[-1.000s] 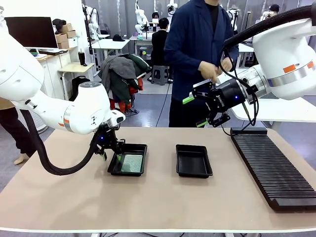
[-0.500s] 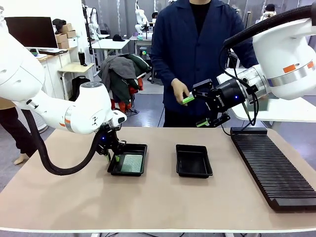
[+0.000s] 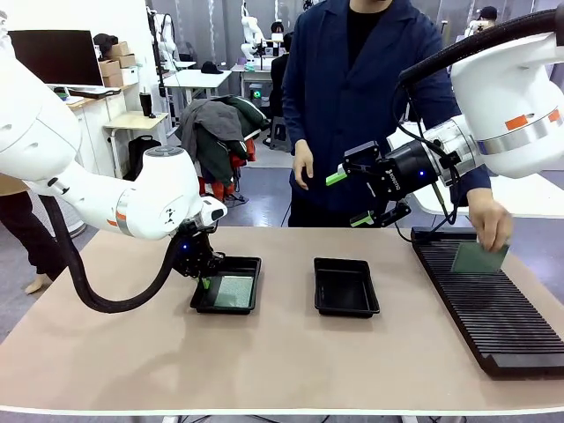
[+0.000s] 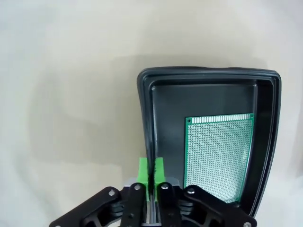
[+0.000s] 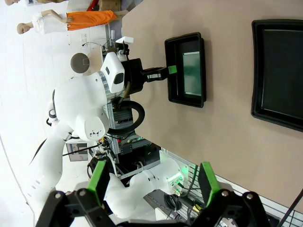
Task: Inspect and transfer BCBs to ESD trays.
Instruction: Pick up the ESD tray and place it on the left side of the table.
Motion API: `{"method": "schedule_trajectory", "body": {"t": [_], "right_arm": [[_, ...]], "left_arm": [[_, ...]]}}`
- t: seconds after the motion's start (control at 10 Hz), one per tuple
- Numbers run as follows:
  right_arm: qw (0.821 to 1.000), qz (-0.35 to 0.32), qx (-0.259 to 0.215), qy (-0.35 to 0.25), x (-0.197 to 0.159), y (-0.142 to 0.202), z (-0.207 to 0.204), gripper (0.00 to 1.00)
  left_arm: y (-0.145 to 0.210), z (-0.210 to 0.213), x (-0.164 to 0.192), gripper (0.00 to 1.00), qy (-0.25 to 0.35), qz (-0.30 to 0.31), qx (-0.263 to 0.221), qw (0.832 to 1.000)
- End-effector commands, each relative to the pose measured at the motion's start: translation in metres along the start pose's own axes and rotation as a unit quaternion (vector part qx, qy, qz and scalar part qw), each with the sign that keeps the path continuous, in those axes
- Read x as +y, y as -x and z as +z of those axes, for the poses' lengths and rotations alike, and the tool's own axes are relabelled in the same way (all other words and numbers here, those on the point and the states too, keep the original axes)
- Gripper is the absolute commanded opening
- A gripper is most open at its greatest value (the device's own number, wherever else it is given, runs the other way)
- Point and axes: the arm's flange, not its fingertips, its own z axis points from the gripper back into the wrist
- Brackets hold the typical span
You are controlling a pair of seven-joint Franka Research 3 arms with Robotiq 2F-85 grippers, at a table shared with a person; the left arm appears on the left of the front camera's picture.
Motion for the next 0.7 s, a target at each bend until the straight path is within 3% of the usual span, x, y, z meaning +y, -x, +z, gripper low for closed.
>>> {"method": "schedule_trajectory", "body": {"t": [0.0,0.6], "right_arm": [[1.0,-0.008,-0.008,-0.003,0.0012,-0.0032,-0.0031,1.0],[1.0,-0.008,-0.008,-0.003,0.0012,-0.0032,-0.0031,1.0]], "left_arm": [[0.0,0.0001,-0.0002,0.0,-0.013,-0.003,-0.014,1.0],[-0.0004,0.0006,0.0001,0.0,0.0,0.0,-0.001,1.0]]}}
